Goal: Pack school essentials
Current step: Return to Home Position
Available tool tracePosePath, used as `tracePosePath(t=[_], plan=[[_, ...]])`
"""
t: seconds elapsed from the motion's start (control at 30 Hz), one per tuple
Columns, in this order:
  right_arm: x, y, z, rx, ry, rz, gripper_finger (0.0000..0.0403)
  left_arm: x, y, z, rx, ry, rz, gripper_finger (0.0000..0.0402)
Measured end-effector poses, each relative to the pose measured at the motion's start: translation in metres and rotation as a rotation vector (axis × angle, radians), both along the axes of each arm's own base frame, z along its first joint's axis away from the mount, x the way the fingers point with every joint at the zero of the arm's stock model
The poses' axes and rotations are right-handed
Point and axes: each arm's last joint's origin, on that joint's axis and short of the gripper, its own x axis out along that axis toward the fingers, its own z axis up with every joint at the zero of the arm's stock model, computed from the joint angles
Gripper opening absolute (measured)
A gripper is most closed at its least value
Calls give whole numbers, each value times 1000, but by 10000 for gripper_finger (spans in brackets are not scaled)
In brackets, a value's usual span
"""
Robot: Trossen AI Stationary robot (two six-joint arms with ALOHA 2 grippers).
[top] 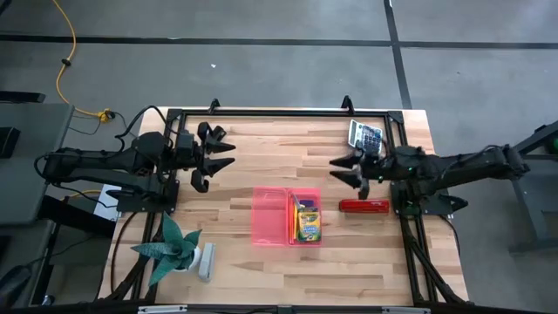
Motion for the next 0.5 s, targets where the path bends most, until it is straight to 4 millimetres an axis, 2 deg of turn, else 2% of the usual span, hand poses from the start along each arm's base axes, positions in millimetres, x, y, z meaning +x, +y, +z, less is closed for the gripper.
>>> tracePosePath(t=[0.2,0.5], plan=[[-1,0,30,-86,-49,-11,184,1,0,-4,-5,37,0,163],[-1,-1,32,-93,-35,-30,184,1,0,-4,-8,36,0,163]])
